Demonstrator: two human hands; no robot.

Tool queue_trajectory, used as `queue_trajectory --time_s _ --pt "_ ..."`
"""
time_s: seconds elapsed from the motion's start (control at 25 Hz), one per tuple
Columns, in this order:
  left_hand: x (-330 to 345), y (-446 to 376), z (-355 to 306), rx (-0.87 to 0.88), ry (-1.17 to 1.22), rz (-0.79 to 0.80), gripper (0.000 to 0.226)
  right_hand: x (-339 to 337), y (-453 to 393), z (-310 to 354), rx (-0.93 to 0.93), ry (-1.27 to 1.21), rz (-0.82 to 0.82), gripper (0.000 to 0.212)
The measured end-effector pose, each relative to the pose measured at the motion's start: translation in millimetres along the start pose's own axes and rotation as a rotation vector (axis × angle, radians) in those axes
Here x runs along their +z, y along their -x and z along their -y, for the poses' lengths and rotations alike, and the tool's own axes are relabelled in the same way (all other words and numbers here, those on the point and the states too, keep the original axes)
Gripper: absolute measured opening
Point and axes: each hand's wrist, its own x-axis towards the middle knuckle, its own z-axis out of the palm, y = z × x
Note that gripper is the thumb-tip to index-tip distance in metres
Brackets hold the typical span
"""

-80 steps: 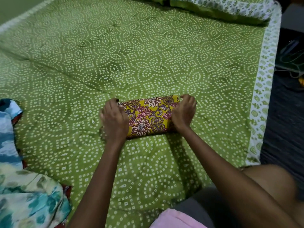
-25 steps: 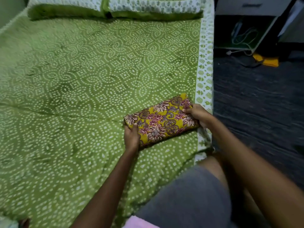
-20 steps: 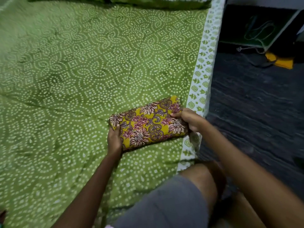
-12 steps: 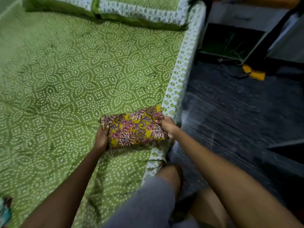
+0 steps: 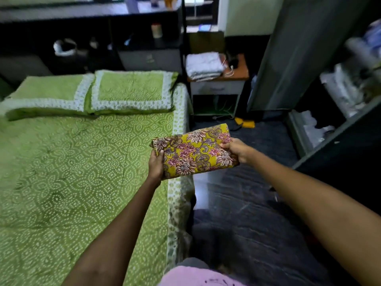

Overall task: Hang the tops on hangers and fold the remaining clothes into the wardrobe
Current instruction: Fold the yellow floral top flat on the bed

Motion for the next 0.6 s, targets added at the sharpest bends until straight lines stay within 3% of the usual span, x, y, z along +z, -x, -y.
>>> queue_trajectory --time_s 0.2,0.4,0.6 --pt "86.1 -21.5 -59.6 0.172 -0.022 0.133 0.035 -79.9 12.4 47.3 -0.115 -0.037 -0.122 0.017" --pt "156.4 -42.6 -89.5 0.253 -0.042 0.232 0.033 -136.5 -3.5 62.2 -0.149 -0.123 -0.241 0.029" --pt "240.9 -118.4 -131.7 0.343 -0.052 0.33 0.035 -187.2 -52.7 113.8 -0.217 -0.266 -0.391 0.029"
